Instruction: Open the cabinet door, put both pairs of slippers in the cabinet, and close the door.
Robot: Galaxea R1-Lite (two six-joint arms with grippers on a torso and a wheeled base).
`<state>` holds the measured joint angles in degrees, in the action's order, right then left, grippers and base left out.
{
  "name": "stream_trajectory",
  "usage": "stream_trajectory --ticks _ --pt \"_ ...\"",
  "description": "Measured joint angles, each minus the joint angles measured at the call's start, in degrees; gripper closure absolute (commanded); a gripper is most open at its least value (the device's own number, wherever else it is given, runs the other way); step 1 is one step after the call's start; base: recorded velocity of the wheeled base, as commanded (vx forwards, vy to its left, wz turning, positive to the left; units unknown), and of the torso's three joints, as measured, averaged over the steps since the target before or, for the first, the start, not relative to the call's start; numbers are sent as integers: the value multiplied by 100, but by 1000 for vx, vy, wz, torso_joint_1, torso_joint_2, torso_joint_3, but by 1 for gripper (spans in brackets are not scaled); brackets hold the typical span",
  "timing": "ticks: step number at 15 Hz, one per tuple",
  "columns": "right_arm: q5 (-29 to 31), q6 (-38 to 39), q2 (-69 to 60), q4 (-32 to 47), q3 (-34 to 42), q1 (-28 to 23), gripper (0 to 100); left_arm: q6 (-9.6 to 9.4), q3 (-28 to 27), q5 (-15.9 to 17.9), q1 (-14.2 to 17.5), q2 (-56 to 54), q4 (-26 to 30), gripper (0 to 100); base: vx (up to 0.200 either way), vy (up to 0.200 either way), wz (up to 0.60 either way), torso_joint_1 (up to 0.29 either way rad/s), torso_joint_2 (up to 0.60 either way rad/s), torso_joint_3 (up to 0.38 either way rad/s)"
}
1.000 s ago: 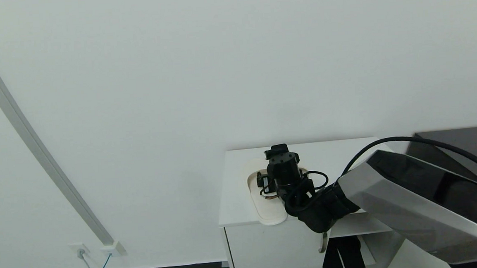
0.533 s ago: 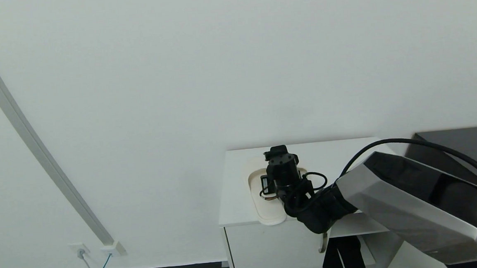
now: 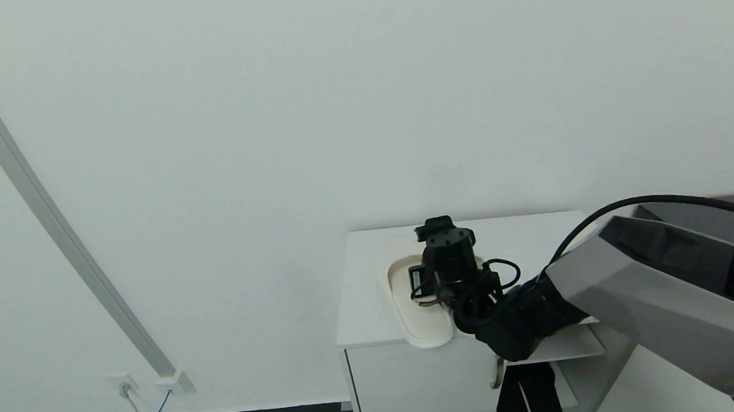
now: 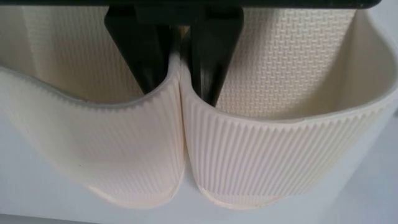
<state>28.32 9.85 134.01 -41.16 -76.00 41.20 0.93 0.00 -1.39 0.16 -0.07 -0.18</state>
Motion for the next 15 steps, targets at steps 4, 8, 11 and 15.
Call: stream_trajectory --ticks 4,8,11,15 --pt "-306 7 -914 -272 1263 168 100 -6 0 0 0 0 2 100 0 0 0 0 0 0" --pt "-944 2 -1886 -657 2587 496 100 -6 0 0 0 0 0 100 0 0 0 0 0 0" --pt "-1684 -44 -2486 -969 3357 618 100 -6 0 0 0 0 0 100 0 0 0 0 0 0" --pt "-1697 -739 -2773 -1426 3833 645 100 -6 0 0 -2 0 0 100 0 0 0 0 0 0"
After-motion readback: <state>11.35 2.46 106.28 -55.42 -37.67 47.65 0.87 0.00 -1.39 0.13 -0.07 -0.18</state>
